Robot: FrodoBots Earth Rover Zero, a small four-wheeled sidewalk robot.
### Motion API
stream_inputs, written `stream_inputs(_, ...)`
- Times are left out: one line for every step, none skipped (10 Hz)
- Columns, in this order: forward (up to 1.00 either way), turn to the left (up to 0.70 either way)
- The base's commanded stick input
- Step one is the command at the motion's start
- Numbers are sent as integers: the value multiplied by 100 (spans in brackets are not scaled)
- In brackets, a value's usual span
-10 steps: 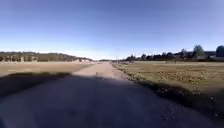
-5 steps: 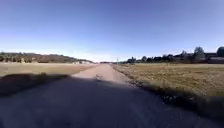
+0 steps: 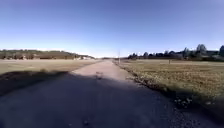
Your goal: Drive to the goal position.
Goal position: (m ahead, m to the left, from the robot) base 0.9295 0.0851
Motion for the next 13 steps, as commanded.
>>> stream_inputs(50,0)
stream_inputs(50,0)
stream_inputs(50,0)
stream_inputs(50,0)
stream_inputs(50,0)
stream_inputs(50,0)
stream_inputs(50,0)
stream_inputs(50,0)
stream_inputs(50,0)
stream_inputs(50,0)
stream_inputs(50,0)
stream_inputs(50,0)
stream_inputs(50,0)
